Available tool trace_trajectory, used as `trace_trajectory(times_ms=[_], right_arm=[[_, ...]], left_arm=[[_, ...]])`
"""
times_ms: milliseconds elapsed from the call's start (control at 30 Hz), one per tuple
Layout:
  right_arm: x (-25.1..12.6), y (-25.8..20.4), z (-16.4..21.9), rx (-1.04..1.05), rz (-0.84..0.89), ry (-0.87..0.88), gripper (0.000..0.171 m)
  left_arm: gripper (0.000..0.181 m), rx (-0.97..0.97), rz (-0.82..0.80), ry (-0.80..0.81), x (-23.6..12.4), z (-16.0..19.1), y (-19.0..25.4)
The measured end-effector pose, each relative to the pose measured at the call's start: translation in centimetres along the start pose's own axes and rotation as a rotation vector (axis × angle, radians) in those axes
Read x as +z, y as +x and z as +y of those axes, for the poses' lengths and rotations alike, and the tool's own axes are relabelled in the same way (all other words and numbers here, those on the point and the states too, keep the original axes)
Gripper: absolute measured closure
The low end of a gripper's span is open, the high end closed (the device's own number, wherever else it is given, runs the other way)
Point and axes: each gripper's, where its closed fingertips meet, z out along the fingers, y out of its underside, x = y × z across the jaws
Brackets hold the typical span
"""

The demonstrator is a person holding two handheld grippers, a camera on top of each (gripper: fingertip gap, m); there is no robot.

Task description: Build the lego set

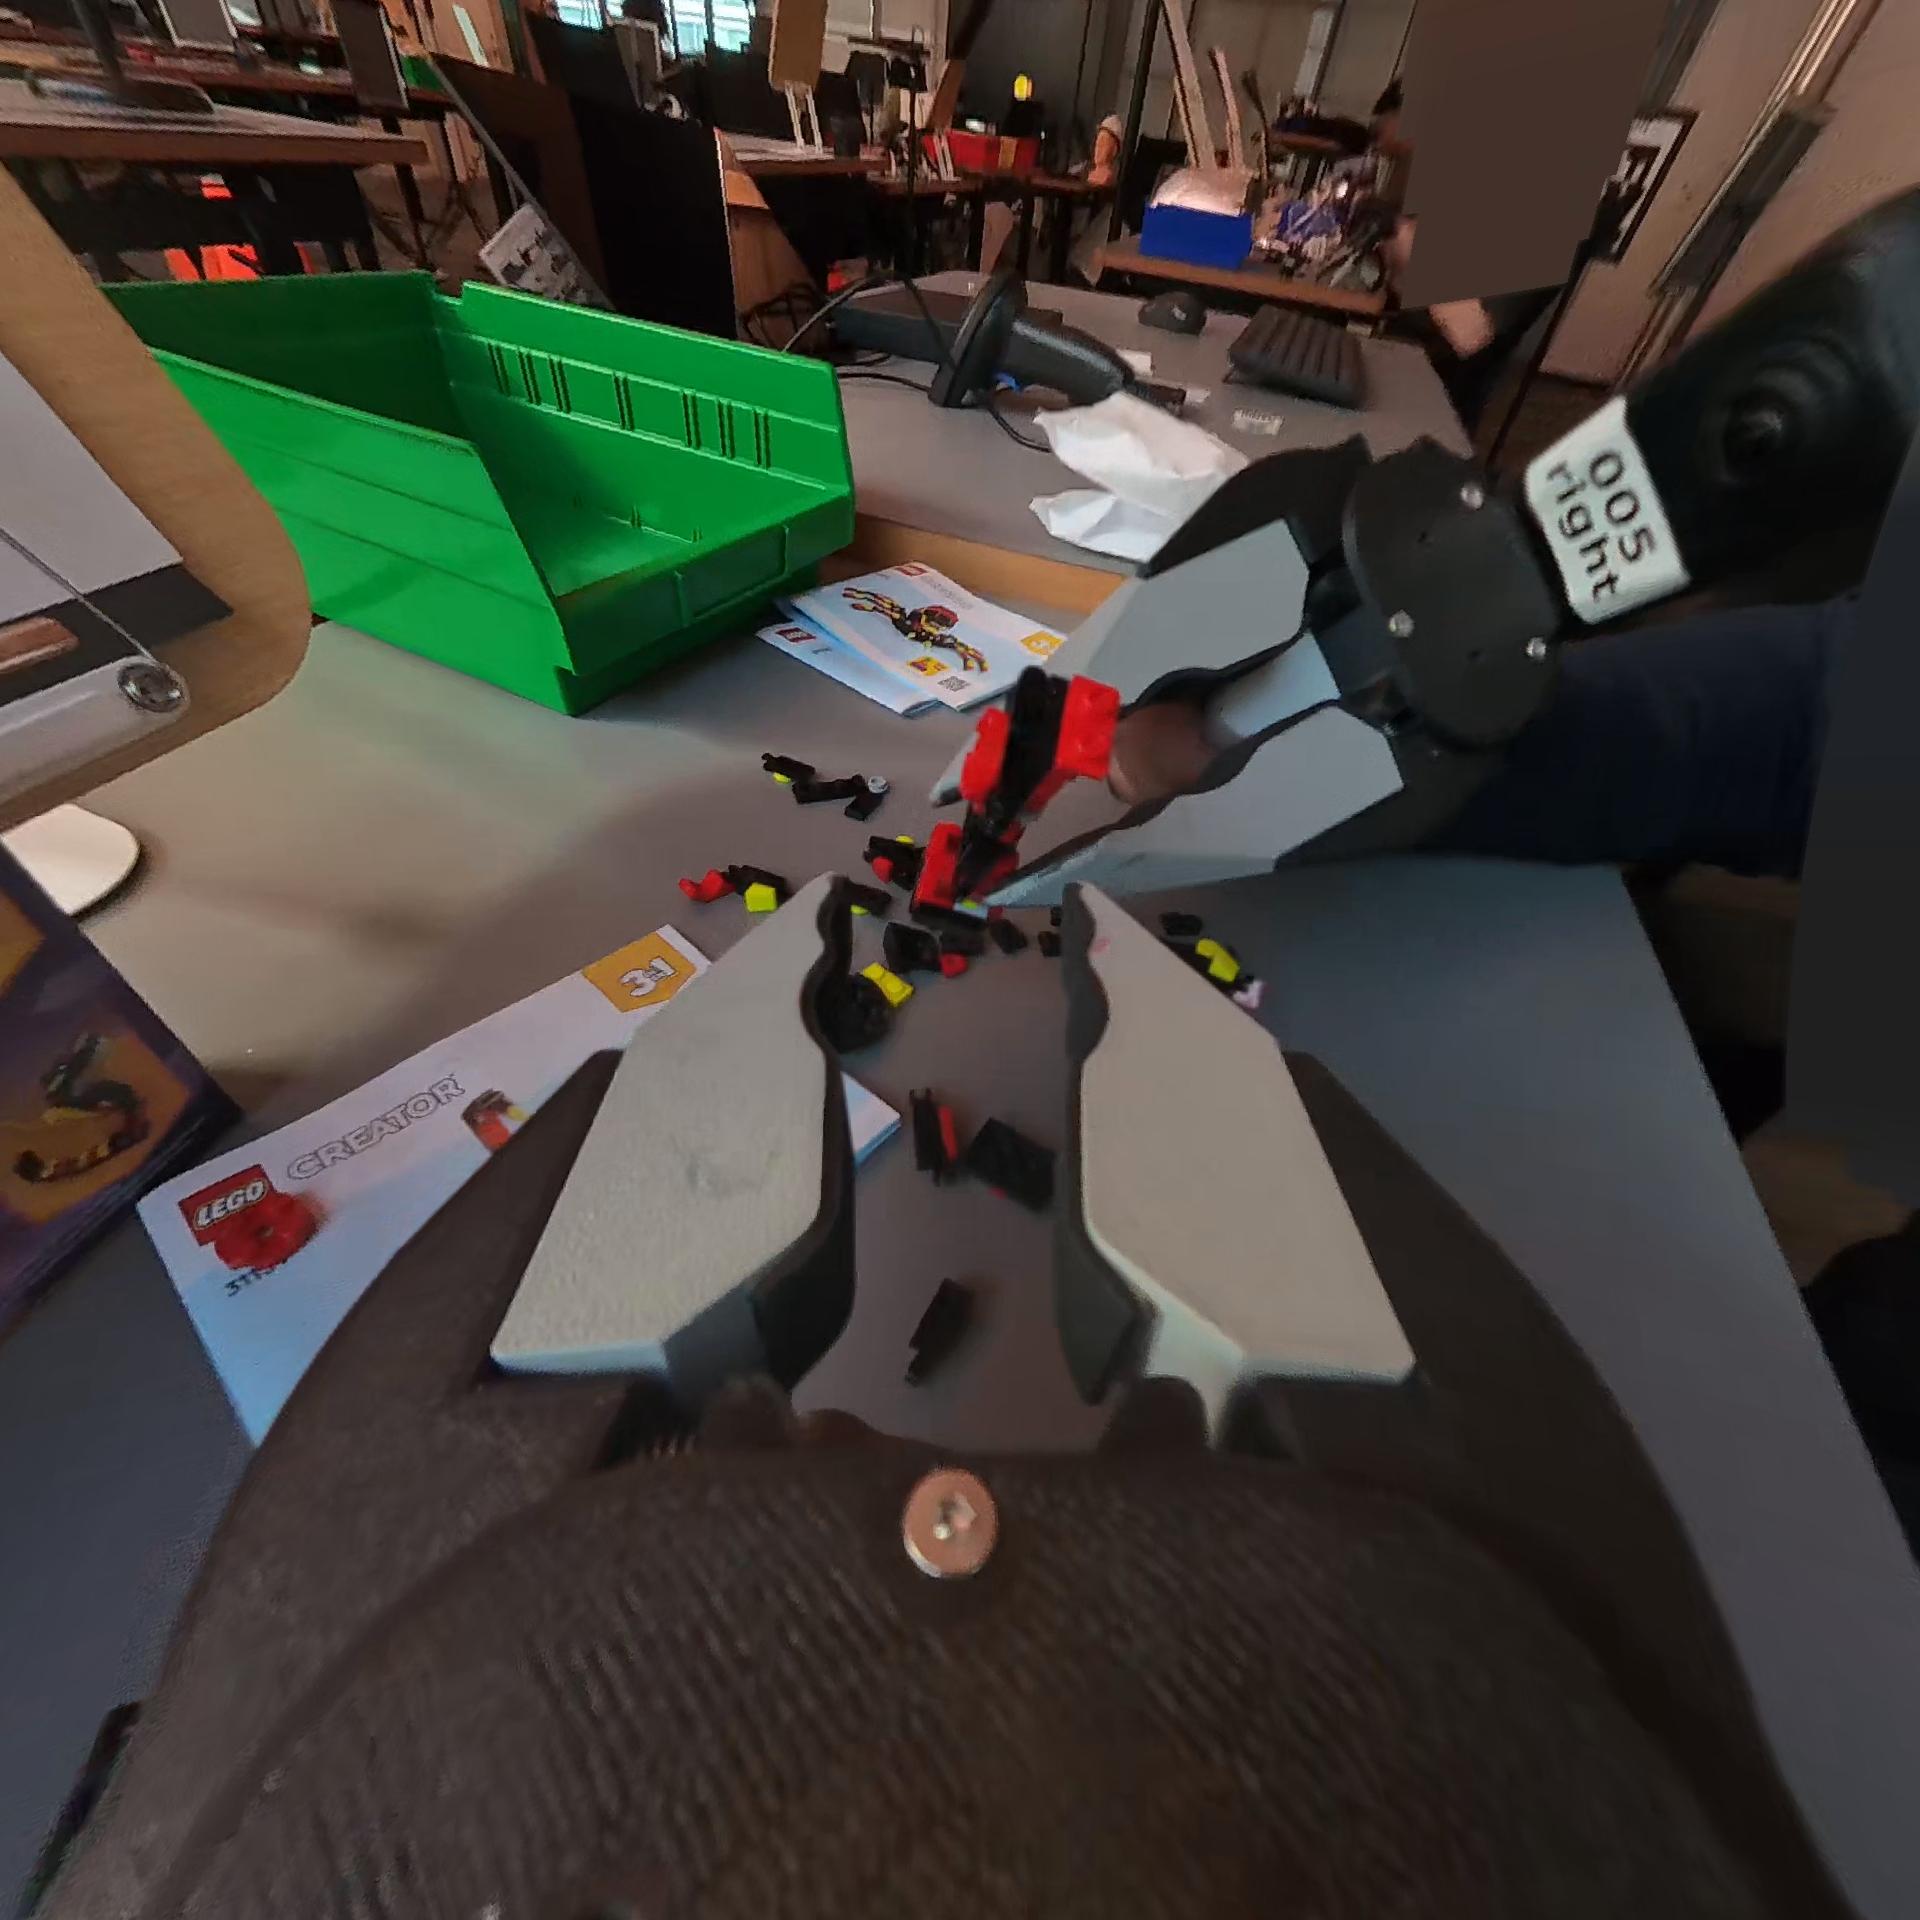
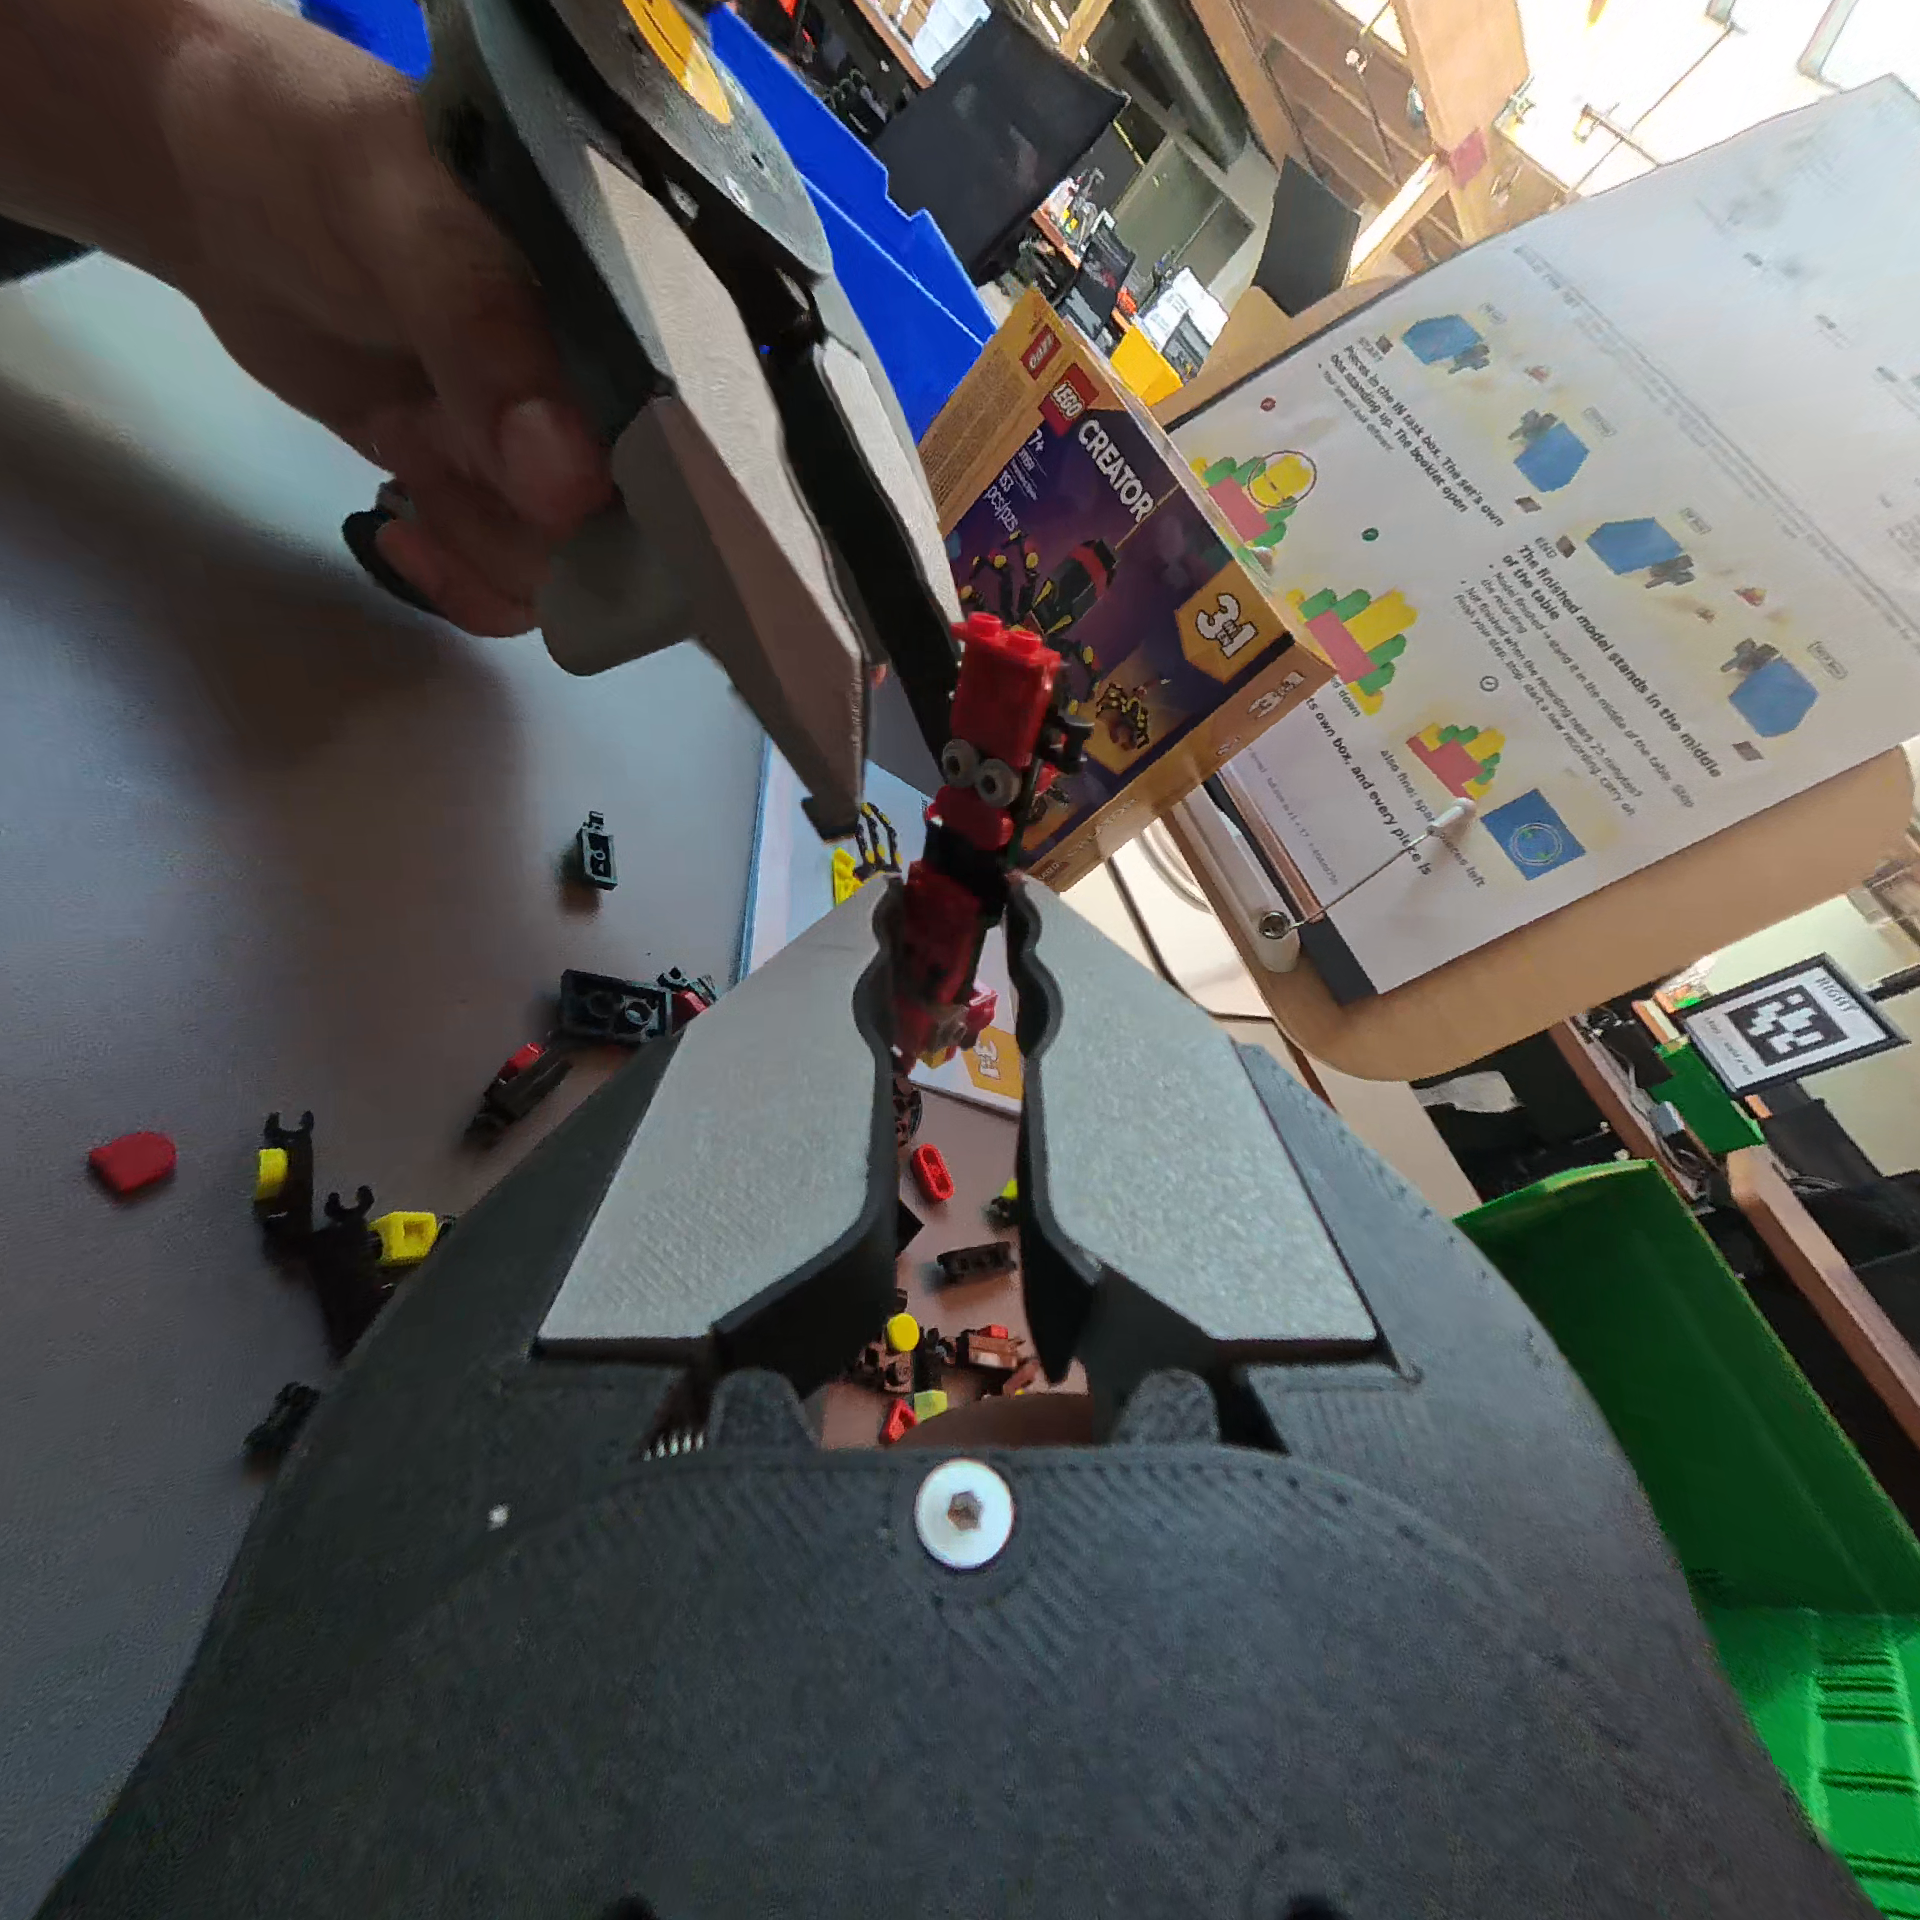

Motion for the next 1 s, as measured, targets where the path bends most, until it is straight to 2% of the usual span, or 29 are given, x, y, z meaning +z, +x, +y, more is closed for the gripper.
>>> trace_trajectory(times_ms=[100, 167, 300, 433, 467, 533, 567, 700, 733, 800, 833, 900, 1000], right_arm=[[0.1, -0.2, 0.1, -0.168, 0.058, -0.034, 0.154], [0.1, -0.2, 0.0, -0.294, 0.114, -0.046, 0.155], [-0.1, 0.0, -0.9, -0.331, 0.159, -0.007, 0.156], [-0.2, 0.0, -0.7, -0.360, 0.156, -0.025, 0.156], [-0.1, 0.0, -0.6, -0.387, 0.166, -0.036, 0.156], [-0.1, 0.4, -0.6, -0.463, 0.212, -0.045, 0.156], [-0.2, 0.5, -0.7, -0.495, 0.230, -0.041, 0.156], [-0.4, 0.6, -0.9, -0.552, 0.250, -0.051, 0.156], [-0.4, 0.6, -0.9, -0.556, 0.249, -0.056, 0.156], [-0.3, 0.3, -0.9, -0.566, 0.231, -0.062, 0.155], [-0.3, 0.2, -0.9, -0.584, 0.232, -0.067, 0.156], [-0.3, 0.2, -1.0, -0.635, 0.252, -0.069, 0.155], [0.0, 0.0, -0.6, -0.682, 0.258, -0.097, 0.156]], left_arm=[[0.153, -0.038, 0.040, 0.023, 0.4, 0.0, 0.6], [0.175, 0.029, 0.031, 0.017, 0.3, 0.1, 0.7], [0.181, 0.131, -0.011, 0.042, -0.2, -0.2, 0.2], [0.181, 0.093, 0.023, 0.035, -0.2, 0.1, 0.3], [0.177, 0.076, 0.023, 0.018, -0.3, 0.2, 0.1], [0.152, 0.066, -0.002, 0.019, -0.6, -0.1, -0.4], [0.150, 0.062, -0.010, 0.025, -0.8, -0.4, -0.5], [0.163, 0.099, -0.007, 0.061, -0.9, -0.8, 0.0], [0.161, 0.130, 0.016, 0.058, -0.8, -0.7, 0.6], [0.136, 0.166, 0.052, 0.033, -0.6, -0.4, 1.7], [0.125, 0.149, 0.070, 0.011, -0.4, -0.2, 2.1], [0.124, 0.055, 0.110, -0.032, -0.2, 0.4, 2.4], [0.118, -0.126, 0.262, -0.079, -0.3, 1.0, 3.7]])
